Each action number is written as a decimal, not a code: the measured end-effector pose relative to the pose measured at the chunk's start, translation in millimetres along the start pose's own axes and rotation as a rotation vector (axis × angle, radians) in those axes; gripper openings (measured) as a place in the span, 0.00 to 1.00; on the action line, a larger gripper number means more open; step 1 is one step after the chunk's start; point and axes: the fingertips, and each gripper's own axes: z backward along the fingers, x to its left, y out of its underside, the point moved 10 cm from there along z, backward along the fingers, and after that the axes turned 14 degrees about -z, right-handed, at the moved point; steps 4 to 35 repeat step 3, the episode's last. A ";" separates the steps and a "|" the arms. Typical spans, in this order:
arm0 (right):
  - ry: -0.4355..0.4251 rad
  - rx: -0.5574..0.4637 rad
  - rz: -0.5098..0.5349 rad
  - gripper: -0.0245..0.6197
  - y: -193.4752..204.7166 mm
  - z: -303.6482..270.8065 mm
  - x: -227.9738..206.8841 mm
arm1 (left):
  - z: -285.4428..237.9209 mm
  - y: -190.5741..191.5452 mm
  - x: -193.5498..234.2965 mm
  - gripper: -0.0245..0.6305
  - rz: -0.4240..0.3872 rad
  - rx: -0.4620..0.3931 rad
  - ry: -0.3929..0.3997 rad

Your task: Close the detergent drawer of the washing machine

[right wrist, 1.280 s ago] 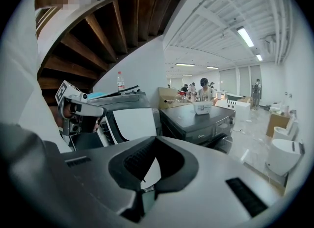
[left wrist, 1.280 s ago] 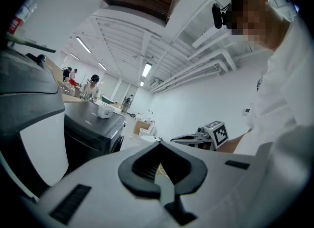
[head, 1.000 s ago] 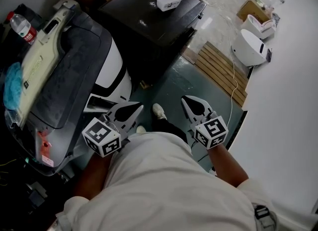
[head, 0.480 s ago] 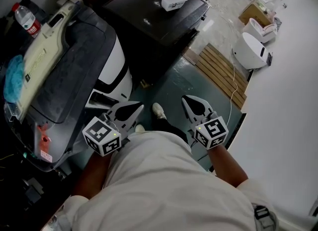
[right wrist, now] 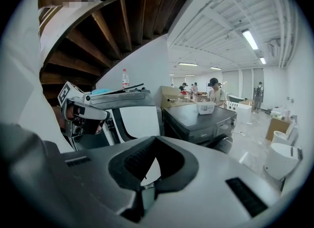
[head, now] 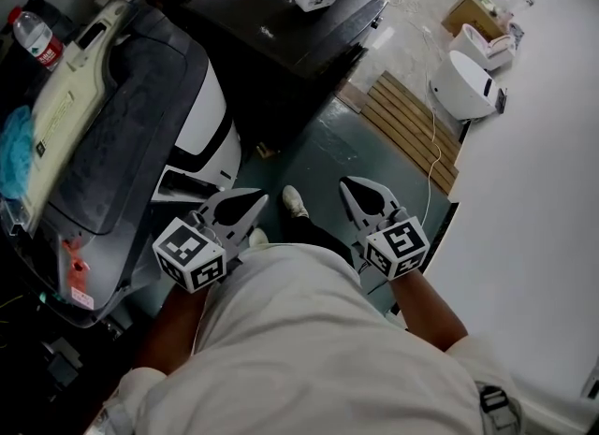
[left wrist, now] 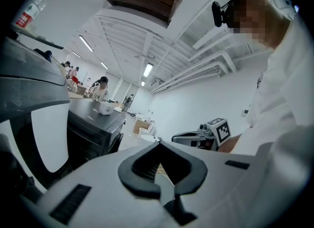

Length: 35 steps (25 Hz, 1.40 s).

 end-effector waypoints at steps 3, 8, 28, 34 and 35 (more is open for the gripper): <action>0.003 0.010 0.000 0.05 0.0 -0.9 -2.6 | -3.7 0.3 1.9 0.03 0.003 0.001 0.005; 0.003 0.010 0.000 0.05 0.0 -0.9 -2.6 | -3.7 0.3 1.9 0.03 0.003 0.001 0.005; 0.003 0.010 0.000 0.05 0.0 -0.9 -2.6 | -3.7 0.3 1.9 0.03 0.003 0.001 0.005; 0.003 0.010 0.000 0.05 0.0 -0.9 -2.6 | -3.7 0.3 1.9 0.03 0.003 0.001 0.005; 0.003 0.010 0.000 0.05 0.0 -0.9 -2.6 | -3.7 0.3 1.9 0.03 0.003 0.001 0.005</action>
